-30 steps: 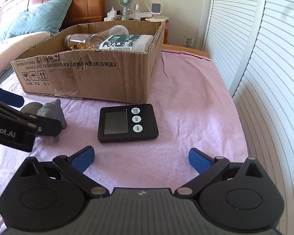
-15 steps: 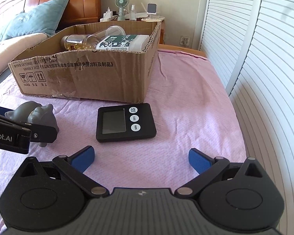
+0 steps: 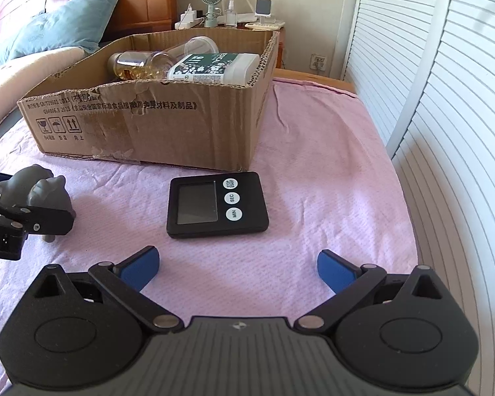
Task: Organize rigid objects
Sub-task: 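Grasp gray elephant with left gripper while right grasps black timer, then carry timer into box and open right gripper while left lifts elephant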
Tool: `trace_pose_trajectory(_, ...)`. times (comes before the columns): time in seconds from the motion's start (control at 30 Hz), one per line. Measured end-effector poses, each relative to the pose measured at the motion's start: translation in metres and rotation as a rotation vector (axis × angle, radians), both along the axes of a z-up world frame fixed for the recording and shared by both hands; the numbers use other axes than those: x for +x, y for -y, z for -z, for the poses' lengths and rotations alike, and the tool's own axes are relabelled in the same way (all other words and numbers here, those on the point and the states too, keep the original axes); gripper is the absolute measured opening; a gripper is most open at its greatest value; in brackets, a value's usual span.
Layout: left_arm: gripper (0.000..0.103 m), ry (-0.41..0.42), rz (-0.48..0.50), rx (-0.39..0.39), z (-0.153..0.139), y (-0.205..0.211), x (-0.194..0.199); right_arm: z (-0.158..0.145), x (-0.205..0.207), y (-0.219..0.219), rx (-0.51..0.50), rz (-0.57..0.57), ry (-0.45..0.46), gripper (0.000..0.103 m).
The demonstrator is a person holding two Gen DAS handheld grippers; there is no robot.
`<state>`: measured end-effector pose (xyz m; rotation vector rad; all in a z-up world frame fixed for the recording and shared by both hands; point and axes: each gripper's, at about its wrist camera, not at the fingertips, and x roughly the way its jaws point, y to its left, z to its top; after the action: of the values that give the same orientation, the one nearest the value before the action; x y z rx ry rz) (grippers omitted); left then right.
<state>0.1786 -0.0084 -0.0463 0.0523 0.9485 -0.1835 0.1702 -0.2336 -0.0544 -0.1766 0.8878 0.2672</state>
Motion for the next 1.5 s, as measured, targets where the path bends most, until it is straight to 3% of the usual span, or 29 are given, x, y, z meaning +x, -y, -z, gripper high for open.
trace_pose_trajectory(0.4,0.075,-0.008,-0.039,-0.057,0.004,-0.013,-0.002,-0.001,0.037,-0.025,0.001,-0.142,-0.009,0.102)
trace_pose_trajectory(0.63,0.075,-0.003,-0.043,-0.063,0.004,-0.014,-0.003,-0.009,0.034,-0.025,-0.003,-0.137,0.010,0.074)
trace_pose_trajectory(1.2,0.076,0.015,-0.074,-0.041,0.005,-0.009,-0.005,-0.009,0.027,-0.022,0.000,-0.133,-0.005,0.075)
trace_pose_trajectory(1.5,0.075,0.004,-0.069,-0.077,0.003,-0.014,-0.001,-0.010,0.030,-0.027,-0.009,-0.150,-0.013,0.075)
